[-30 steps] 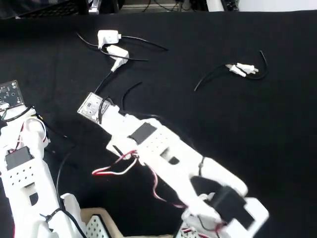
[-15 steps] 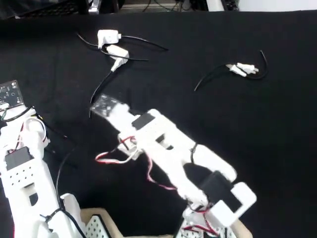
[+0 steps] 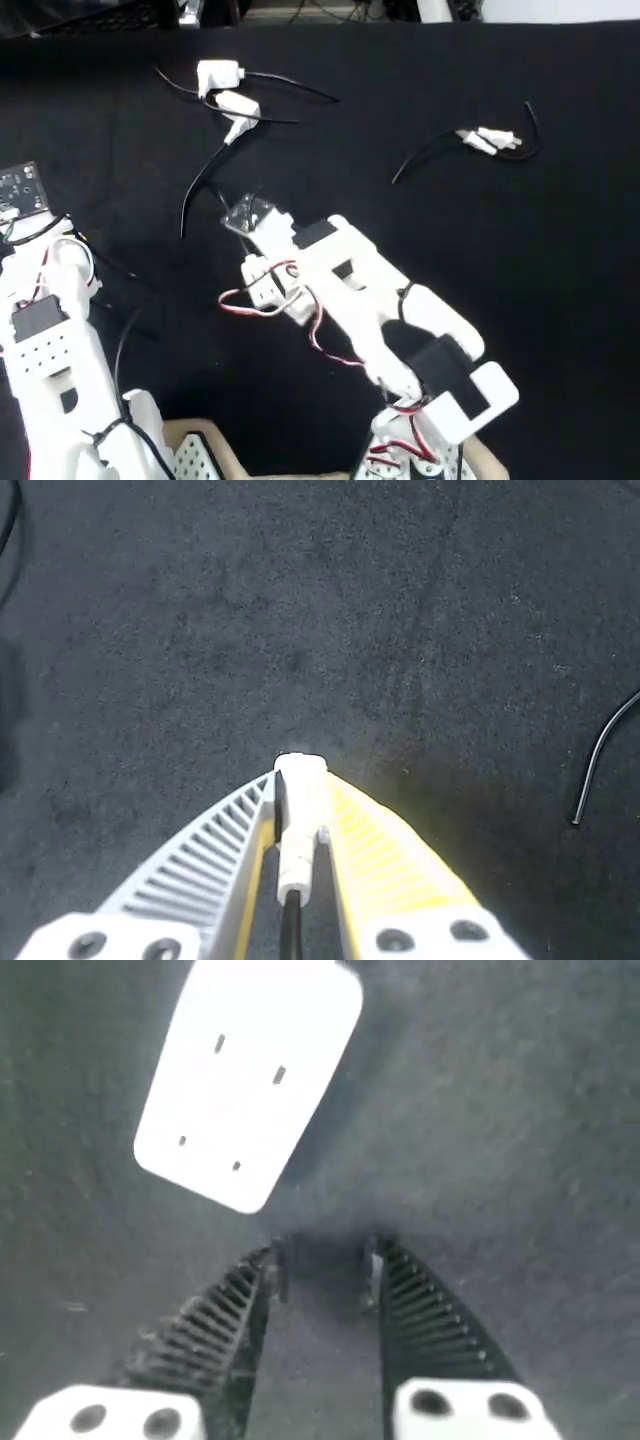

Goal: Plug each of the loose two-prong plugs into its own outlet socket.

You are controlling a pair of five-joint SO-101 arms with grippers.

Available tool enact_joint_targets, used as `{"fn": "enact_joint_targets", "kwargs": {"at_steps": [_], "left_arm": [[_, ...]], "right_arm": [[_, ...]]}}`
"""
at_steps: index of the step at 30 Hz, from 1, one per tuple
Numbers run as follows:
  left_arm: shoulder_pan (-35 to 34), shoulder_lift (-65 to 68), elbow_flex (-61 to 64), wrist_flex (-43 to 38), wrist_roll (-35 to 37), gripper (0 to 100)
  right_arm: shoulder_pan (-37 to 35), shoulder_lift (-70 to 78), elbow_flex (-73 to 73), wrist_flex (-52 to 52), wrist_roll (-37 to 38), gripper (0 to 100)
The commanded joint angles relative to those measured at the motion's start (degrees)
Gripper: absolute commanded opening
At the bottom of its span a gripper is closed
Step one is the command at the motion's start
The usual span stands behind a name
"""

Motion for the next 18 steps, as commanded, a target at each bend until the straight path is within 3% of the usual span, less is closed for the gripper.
{"fn": "enact_joint_targets", "kwargs": {"at_steps": [1,14,18], "left_arm": [[0.0,-0.6,-0.3,-1.5,0.6,3],[0.0,-0.6,-0.3,-1.4,0.6,3],[2.1,-0.6,-0.3,-1.1,0.5,3]], "right_arm": [[-1.0,-0.6,-1.5,-2.5,-0.8,14.5],[-0.7,0.6,-1.8,-14.3,-1.1,14.5],[0.0,3.1,-4.4,-12.7,-1.1,14.5]]}}
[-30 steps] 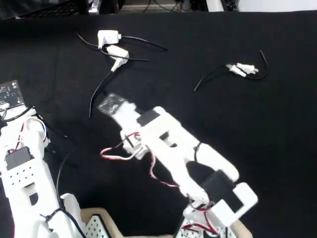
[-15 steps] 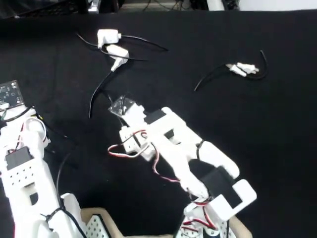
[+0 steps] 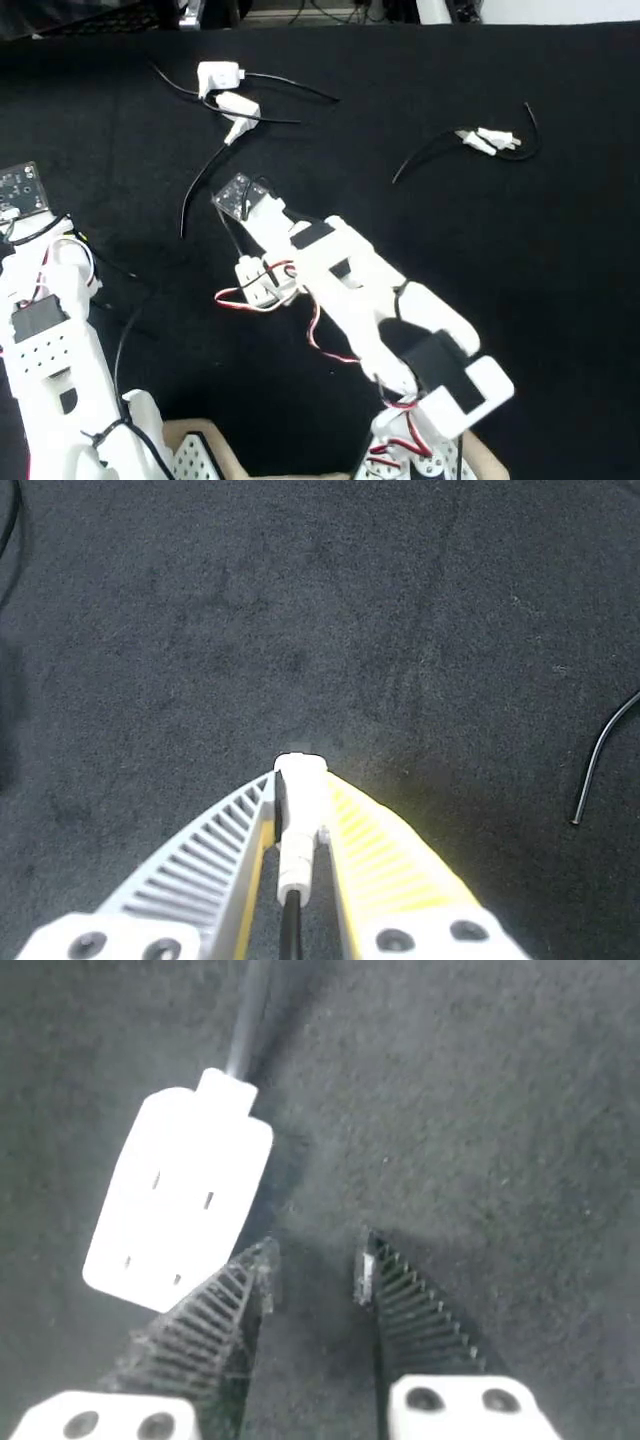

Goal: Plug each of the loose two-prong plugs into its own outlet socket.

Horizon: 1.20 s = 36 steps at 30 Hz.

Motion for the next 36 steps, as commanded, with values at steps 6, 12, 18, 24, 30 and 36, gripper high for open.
{"fn": "enact_joint_targets", "kwargs": {"at_steps": [6,12,18,24,30,36], "left_arm": [[11.0,-0.6,-0.6,0.3,-5.6,3],[19.0,-0.1,-7.7,11.2,-11.6,3],[27.0,0.1,-17.9,25.7,-17.1,3],[34.7,1.2,-20.8,30.4,-17.8,3],[39.9,21.9,-28.6,34.7,-17.6,3],[47.4,33.2,-40.5,39.7,-17.9,3]], "right_arm": [[9.8,0.6,-3.9,2.5,-5.5,14.5],[17.5,0.6,-3.9,2.1,-15.0,14.5],[24.2,0.6,-4.4,1.2,-20.0,14.5],[34.9,0.6,-5.9,-1.0,-23.7,14.5],[37.5,1.0,-5.9,-2.4,-25.0,14.5],[37.6,1.0,-5.9,-2.5,-25.0,14.5]]}}
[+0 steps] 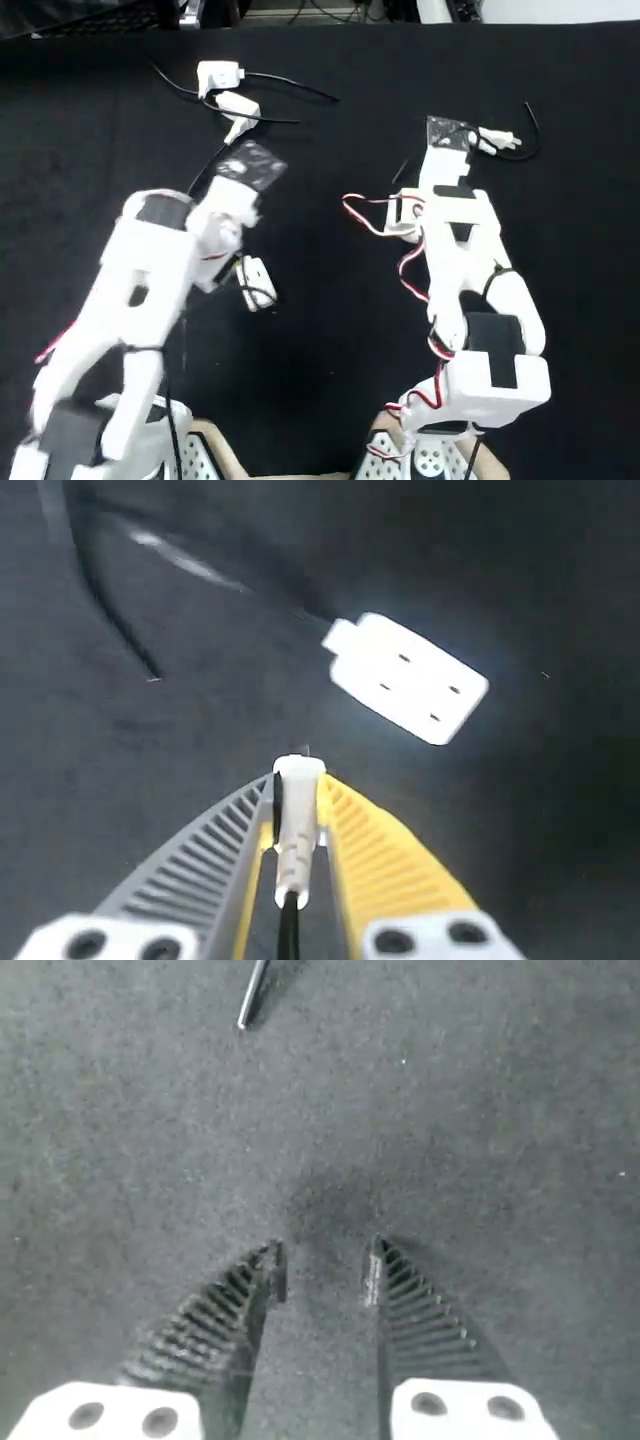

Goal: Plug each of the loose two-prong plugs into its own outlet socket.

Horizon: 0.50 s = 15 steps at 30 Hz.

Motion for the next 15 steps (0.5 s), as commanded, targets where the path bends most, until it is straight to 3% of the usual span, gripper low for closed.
{"fn": "enact_joint_targets", "kwargs": {"at_steps": [1,9,15], "left_arm": [[5.9,1.5,-6.9,0.9,-1.4,3],[14.4,2.0,-6.5,1.1,-7.6,3],[15.2,2.0,0.1,1.1,-4.8,3]], "right_arm": [[0.7,-0.2,-2.2,-1.1,-0.8,14.5],[0.8,-0.2,-2.0,-2.1,-0.8,14.5],[0.8,-0.2,-2.0,-2.2,-0.8,14.5]]}}
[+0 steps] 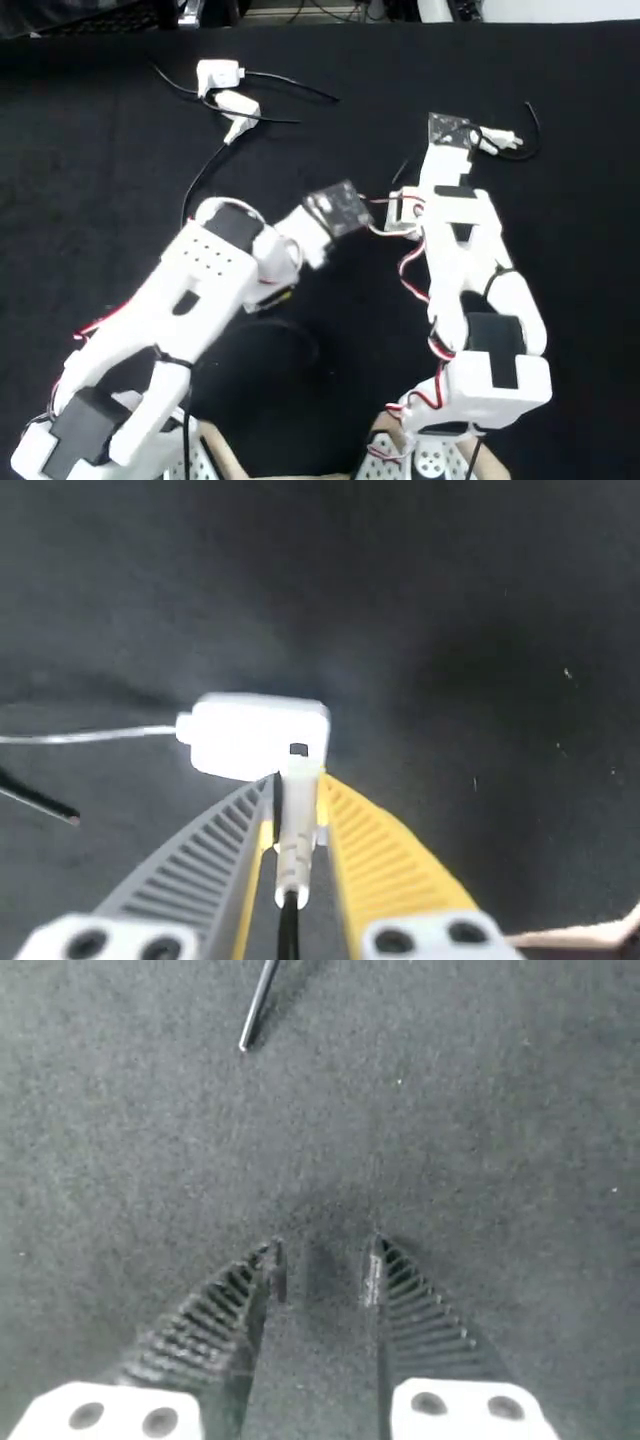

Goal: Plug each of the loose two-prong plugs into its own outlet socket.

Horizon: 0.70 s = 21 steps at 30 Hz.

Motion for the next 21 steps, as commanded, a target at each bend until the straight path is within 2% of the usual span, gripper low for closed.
{"fn": "enact_joint_targets", "kwargs": {"at_steps": [1,6,14,21], "left_arm": [[-1.3,-0.3,2.1,0.5,2.6,3],[-3.0,-2.2,7.0,0.2,-0.5,3],[-2.8,-13.3,8.1,0.1,-1.7,3],[-2.7,-9.1,7.5,-0.6,-4.1,3]], "right_arm": [[0.9,-0.2,-2.0,-0.5,-0.8,14.5],[0.5,-0.2,-1.9,-0.5,-0.8,14.5],[0.4,-0.2,-1.9,-0.5,-0.8,14.5],[0.4,-0.2,-1.9,-0.5,-0.8,14.5]]}}
